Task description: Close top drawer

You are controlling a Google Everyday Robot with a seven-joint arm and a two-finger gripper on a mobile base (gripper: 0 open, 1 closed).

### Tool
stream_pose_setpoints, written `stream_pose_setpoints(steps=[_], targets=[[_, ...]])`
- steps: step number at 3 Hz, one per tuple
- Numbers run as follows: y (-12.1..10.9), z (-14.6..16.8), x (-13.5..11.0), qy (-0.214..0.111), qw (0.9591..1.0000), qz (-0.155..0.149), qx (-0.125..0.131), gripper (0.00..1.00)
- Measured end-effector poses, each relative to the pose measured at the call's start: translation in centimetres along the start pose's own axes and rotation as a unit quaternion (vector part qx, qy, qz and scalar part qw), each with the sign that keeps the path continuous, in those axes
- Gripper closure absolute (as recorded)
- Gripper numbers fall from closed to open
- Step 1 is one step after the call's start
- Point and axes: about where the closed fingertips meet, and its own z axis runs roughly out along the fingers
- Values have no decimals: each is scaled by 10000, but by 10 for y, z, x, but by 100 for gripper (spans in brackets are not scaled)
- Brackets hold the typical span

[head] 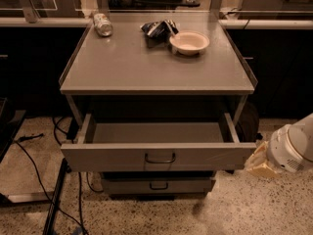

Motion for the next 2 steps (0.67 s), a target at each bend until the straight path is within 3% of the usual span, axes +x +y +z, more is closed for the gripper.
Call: stream_pose_setpoints(steps=[2], targets=[[-21,39,-18,-443,9973,-494,315,100]])
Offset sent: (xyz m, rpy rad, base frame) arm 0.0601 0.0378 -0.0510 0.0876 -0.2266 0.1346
